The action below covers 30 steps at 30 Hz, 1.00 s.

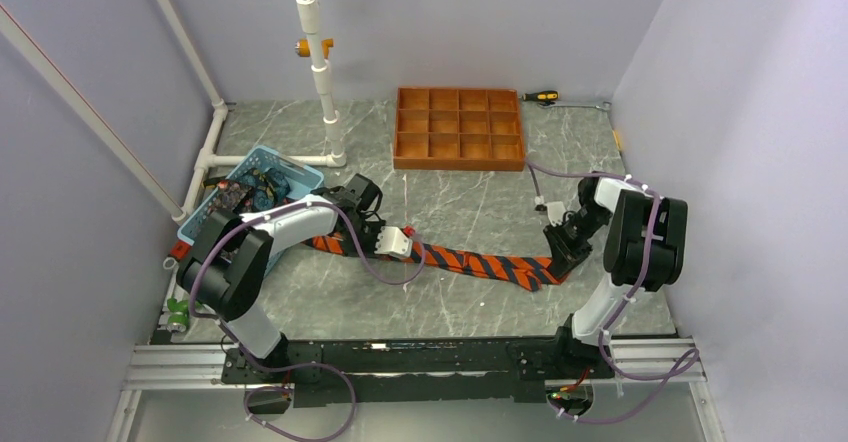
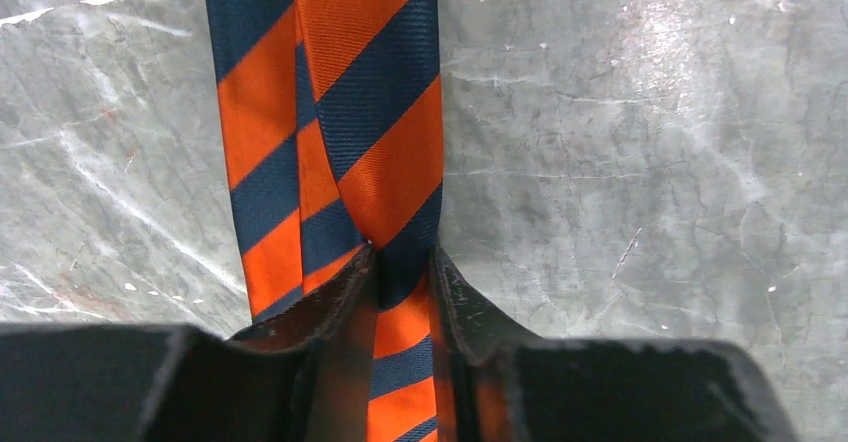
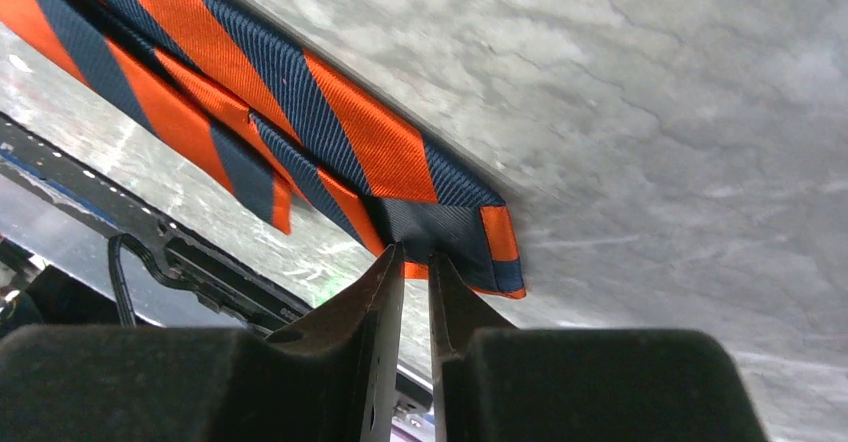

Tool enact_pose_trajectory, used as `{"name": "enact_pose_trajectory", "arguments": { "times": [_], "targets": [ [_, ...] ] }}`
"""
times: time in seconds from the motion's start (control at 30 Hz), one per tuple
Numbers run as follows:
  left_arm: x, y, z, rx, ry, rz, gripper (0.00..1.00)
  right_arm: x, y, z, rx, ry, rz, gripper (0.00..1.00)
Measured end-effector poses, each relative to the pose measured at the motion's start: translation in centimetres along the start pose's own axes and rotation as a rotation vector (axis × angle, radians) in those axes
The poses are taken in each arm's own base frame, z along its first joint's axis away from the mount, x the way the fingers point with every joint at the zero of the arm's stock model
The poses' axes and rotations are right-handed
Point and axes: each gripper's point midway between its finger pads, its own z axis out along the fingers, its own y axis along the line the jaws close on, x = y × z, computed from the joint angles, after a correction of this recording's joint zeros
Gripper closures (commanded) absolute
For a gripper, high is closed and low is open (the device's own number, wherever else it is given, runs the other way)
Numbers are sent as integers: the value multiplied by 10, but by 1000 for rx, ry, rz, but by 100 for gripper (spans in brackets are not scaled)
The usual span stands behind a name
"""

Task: Roll the ties
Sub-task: Flatten out the tie at the center of the board.

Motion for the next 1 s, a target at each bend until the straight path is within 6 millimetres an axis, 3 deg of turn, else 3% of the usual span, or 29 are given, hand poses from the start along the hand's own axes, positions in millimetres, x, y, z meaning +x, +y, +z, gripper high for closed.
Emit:
{"name": "enact_pose_trajectory", "arguments": {
  "times": [0.2, 0.5, 0.6, 0.7, 0.83, 0.93, 1.0],
  "targets": [
    [4, 4, -1, -21, 28, 5, 90, 14, -16, -5, 50, 38, 41, 85],
    [-2, 14, -2, -26, 27, -41, 89, 37, -44, -18, 122, 92, 27, 83],
    [-16, 29, -2, -44, 9, -49, 88, 38, -53, -22, 152, 103, -8, 72],
    [-34, 44, -1, -60, -10, -33, 81, 31, -65, -31, 186, 90, -44, 56],
    [-50, 58, 4, -71, -25, -40, 69, 11, -78, -52, 232, 28, -84, 45],
    [-51, 65, 5, -78, -29, -77, 52, -8, -80, -74, 261, -47, -121, 35],
    [-45, 69, 3, -85, -30, -100, 44, -16, -71, -85, 254, -91, -144, 31]
  ]
}}
